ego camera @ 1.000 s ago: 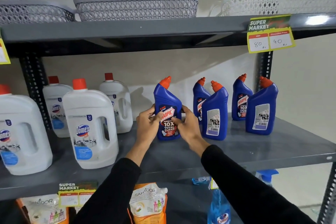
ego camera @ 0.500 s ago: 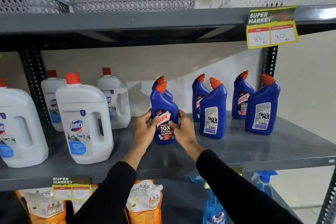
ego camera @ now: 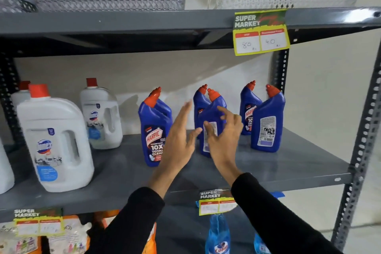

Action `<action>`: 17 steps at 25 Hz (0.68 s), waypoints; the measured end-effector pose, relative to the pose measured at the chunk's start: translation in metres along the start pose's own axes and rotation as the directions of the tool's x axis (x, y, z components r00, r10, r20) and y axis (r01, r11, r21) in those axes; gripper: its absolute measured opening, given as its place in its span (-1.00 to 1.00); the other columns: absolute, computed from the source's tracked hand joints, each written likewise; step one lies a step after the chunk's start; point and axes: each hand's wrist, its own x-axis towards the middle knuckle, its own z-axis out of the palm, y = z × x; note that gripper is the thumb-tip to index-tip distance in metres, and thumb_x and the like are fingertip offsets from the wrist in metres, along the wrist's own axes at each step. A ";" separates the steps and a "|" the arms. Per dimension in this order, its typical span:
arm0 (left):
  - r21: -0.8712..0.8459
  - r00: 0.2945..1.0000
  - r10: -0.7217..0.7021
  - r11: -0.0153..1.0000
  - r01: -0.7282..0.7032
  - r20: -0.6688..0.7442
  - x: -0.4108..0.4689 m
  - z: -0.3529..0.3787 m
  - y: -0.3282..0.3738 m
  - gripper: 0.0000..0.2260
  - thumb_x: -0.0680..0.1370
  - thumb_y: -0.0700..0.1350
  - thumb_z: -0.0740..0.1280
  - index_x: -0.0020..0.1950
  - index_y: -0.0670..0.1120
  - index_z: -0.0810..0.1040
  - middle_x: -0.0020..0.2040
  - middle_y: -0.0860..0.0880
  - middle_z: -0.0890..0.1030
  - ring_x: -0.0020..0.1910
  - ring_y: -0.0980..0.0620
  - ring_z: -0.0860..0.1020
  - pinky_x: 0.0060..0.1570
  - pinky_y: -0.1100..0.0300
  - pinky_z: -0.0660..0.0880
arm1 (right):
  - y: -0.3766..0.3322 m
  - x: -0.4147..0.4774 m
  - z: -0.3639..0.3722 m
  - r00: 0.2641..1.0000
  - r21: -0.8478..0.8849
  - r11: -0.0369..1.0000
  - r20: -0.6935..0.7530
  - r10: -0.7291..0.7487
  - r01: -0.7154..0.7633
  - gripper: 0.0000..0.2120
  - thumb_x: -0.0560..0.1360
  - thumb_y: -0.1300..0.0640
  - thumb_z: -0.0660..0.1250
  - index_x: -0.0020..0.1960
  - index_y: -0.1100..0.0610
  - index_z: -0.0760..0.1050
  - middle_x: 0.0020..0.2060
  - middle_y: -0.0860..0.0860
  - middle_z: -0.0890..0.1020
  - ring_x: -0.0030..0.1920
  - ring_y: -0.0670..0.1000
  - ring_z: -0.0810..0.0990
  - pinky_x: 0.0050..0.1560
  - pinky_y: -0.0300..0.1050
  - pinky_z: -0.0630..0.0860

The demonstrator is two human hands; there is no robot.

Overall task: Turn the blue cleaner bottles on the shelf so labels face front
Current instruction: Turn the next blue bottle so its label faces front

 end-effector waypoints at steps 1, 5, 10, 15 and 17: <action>-0.006 0.998 -0.061 0.998 0.061 0.027 0.003 0.013 0.001 -0.40 0.60 -0.06 0.30 0.58 -0.07 0.13 0.58 0.05 0.20 0.53 0.28 0.14 0.39 0.50 0.16 | 0.005 0.006 -0.007 0.999 -0.026 0.999 -0.021 0.026 -0.027 -0.45 0.44 0.09 0.47 0.37 0.00 0.36 0.23 -0.01 0.39 0.26 -0.04 0.37 0.15 -0.22 0.40; -0.141 0.867 -0.487 0.855 0.498 0.109 0.012 0.049 -0.008 -0.37 0.61 -0.02 0.26 0.60 -0.05 0.04 0.56 -0.03 0.24 0.47 0.08 0.33 0.20 0.34 0.36 | 0.032 0.017 -0.021 0.982 -0.121 0.978 0.067 0.179 -0.170 -0.24 0.42 0.03 0.49 0.51 0.06 0.20 0.41 0.08 0.31 0.43 0.04 0.29 0.30 -0.16 0.28; -0.427 0.705 -0.667 0.579 0.695 0.242 0.012 0.074 -0.020 -0.71 0.64 -0.16 0.23 0.36 -0.14 0.42 0.27 -0.10 0.59 -0.02 0.15 0.61 -0.11 0.32 0.52 | 0.058 0.017 -0.020 0.822 -0.113 0.916 0.409 0.396 -0.385 -0.45 0.50 0.07 0.43 0.41 0.10 0.31 0.30 0.07 0.55 0.24 0.02 0.56 0.18 -0.08 0.55; -0.413 0.763 -0.631 0.663 0.624 0.141 0.014 0.074 -0.014 -0.74 0.60 -0.13 0.30 0.28 -0.10 0.52 0.17 -0.09 0.67 0.00 0.11 0.66 -0.02 0.24 0.58 | 0.053 0.019 -0.026 0.843 -0.007 0.920 0.399 0.362 -0.391 -0.60 0.55 0.11 0.35 0.36 0.10 0.37 0.21 0.05 0.62 0.07 -0.05 0.61 -0.12 -0.37 0.52; -0.427 0.823 -0.560 0.724 0.542 0.096 0.018 0.075 -0.006 -0.65 0.58 -0.09 0.33 0.37 -0.06 0.49 0.16 -0.06 0.68 0.08 0.07 0.67 0.06 0.15 0.61 | 0.047 0.024 -0.030 0.869 0.084 0.914 0.355 0.344 -0.396 -0.63 0.56 0.11 0.34 0.34 0.07 0.39 0.17 0.03 0.63 0.08 -0.06 0.64 -0.09 -0.31 0.57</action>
